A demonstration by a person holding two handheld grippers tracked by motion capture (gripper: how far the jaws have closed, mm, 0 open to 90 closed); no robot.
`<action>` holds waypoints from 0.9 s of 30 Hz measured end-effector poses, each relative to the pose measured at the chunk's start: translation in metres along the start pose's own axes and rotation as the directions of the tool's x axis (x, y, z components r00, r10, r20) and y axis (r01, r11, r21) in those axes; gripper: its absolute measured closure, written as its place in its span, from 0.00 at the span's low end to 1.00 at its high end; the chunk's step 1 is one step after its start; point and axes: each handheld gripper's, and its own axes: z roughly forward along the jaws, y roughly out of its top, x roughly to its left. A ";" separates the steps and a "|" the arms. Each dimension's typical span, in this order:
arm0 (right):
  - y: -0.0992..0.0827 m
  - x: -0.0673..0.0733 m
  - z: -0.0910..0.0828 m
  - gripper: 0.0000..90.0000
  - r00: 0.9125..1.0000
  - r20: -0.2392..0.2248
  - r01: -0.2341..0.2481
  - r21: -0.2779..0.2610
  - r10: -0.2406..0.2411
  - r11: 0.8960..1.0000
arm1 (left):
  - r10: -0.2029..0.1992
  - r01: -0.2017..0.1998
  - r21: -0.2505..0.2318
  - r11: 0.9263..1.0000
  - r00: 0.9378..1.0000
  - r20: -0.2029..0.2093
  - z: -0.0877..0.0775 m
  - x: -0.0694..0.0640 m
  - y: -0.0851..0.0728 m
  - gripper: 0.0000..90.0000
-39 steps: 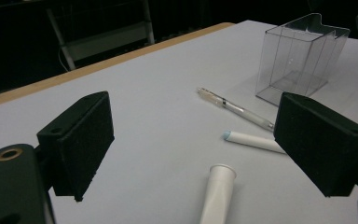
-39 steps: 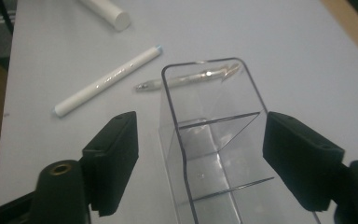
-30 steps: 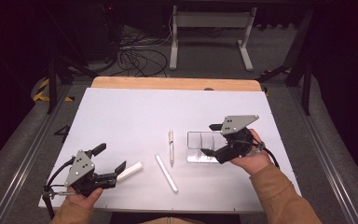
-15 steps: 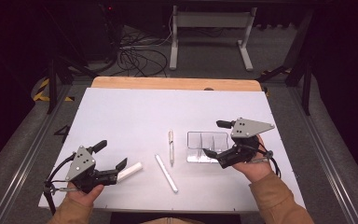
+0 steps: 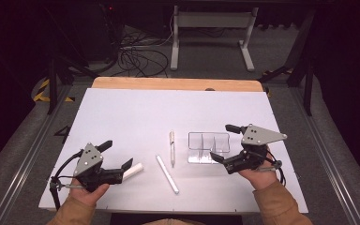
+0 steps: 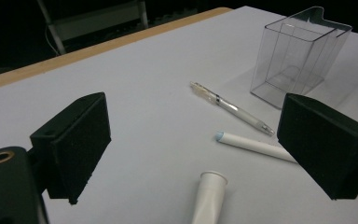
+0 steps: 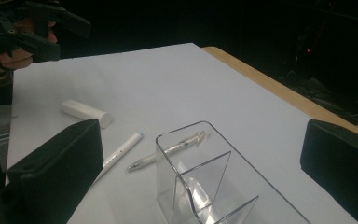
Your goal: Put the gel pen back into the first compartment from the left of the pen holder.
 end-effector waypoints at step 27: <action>-0.016 0.001 -0.018 0.01 0.991 0.050 -0.123 -0.063 0.126 0.990 | -0.039 0.036 0.094 0.995 0.999 0.027 0.029 -0.012 0.025 0.17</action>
